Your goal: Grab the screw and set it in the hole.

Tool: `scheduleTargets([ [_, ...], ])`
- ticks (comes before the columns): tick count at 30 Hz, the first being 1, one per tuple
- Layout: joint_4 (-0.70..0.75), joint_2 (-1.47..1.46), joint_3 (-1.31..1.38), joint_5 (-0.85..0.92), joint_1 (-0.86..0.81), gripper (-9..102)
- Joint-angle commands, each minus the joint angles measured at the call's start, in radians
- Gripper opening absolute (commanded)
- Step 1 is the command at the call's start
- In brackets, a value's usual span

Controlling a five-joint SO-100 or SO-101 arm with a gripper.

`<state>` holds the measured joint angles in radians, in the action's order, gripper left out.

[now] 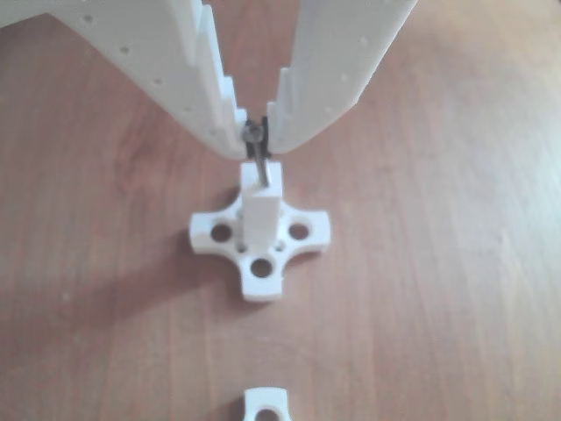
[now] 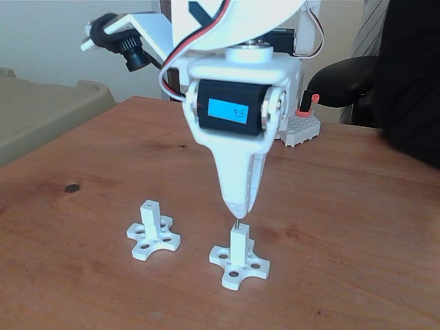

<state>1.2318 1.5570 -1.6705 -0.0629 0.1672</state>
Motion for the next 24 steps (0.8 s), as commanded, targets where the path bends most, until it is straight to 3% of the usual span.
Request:
scheduleTargets([
  [1,0.006,0.020,0.012,0.015,-0.003,-4],
  [24,0.025,0.031,0.018,0.006,0.023,-4],
])
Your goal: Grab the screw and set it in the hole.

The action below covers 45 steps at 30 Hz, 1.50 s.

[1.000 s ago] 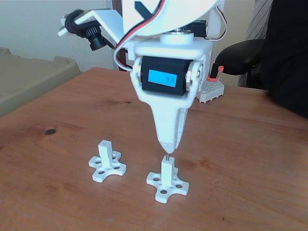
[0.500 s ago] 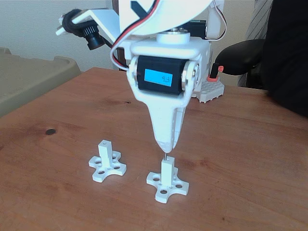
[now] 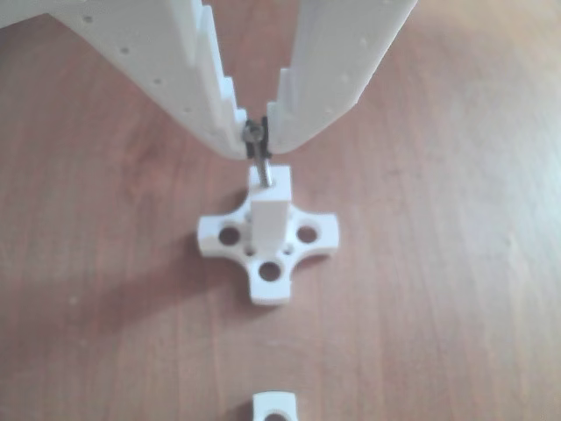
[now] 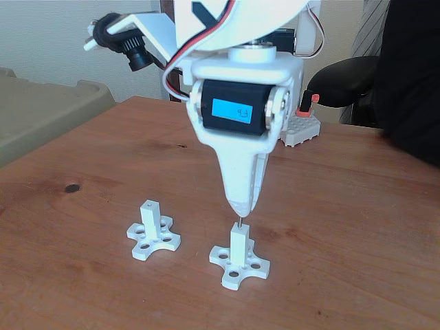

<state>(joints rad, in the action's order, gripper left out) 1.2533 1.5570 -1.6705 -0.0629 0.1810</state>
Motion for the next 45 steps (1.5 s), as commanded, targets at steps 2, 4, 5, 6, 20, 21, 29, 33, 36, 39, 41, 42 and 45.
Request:
scheduleTargets([
  [2,0.003,0.031,0.020,0.005,0.011,-4],
  [4,0.003,0.031,0.021,0.005,0.011,-4],
  [5,0.003,0.031,0.021,0.005,0.011,-4],
  [6,-0.002,0.029,0.021,0.005,0.011,-4],
  [20,-0.020,0.020,0.023,0.003,0.011,-4],
  [21,-0.021,0.020,0.023,0.003,0.011,-4],
  [29,-0.032,0.017,0.023,0.003,0.011,-4],
  [33,-0.032,0.017,0.023,0.003,0.011,-4],
  [36,-0.031,0.017,0.023,0.003,0.011,-4],
  [39,-0.025,0.017,0.018,0.003,0.011,-4],
  [41,-0.023,0.018,0.014,0.003,0.011,-4],
  [42,-0.021,0.020,0.012,0.003,0.011,-4],
  [45,-0.018,0.020,0.011,0.003,0.011,-4],
])
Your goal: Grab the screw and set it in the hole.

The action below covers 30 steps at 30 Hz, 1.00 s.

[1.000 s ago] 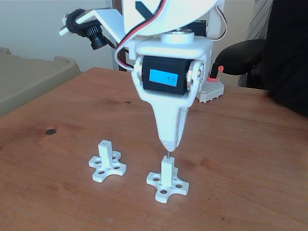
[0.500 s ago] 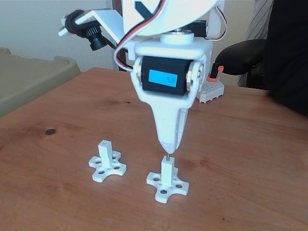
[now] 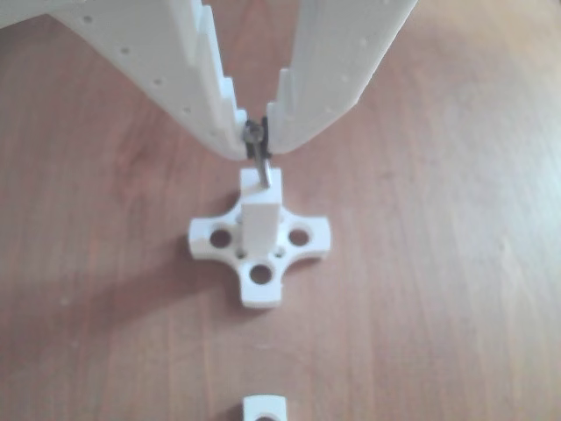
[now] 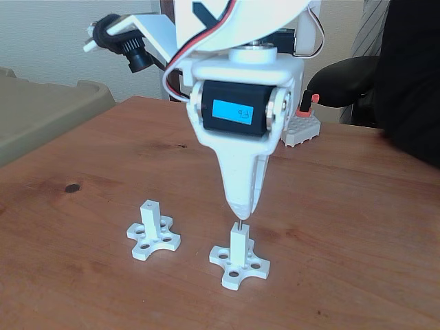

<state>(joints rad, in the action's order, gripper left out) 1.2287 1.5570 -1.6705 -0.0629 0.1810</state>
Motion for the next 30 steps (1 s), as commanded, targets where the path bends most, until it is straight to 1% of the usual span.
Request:
scheduleTargets([
  [1,0.008,0.020,0.009,0.003,0.011,-4],
  [15,0.021,0.026,0.000,0.003,0.021,-4],
  [30,-0.006,0.018,-0.005,0.008,0.008,-4],
])
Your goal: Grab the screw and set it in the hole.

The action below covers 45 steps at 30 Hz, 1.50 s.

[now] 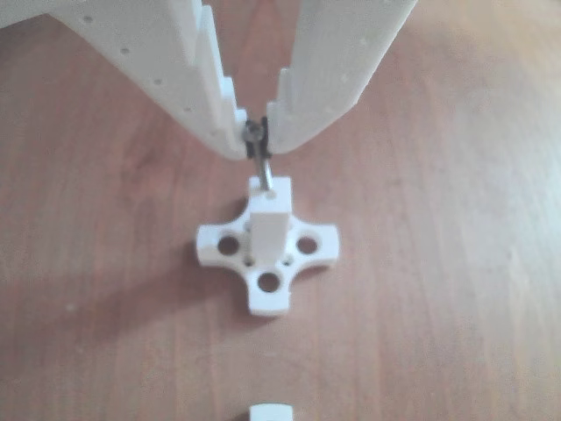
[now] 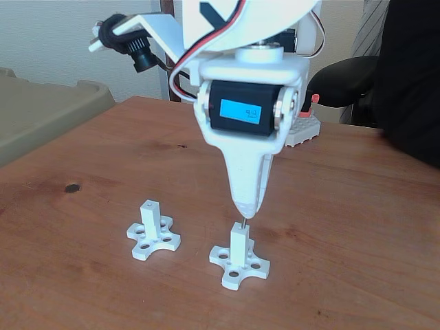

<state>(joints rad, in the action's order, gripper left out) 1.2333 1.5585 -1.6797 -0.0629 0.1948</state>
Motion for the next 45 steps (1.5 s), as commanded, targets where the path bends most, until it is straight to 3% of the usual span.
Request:
scheduleTargets([
  [1,-0.011,0.017,0.005,0.008,-0.008,-4],
  [45,-0.029,0.025,0.014,0.028,-0.046,-4],
])
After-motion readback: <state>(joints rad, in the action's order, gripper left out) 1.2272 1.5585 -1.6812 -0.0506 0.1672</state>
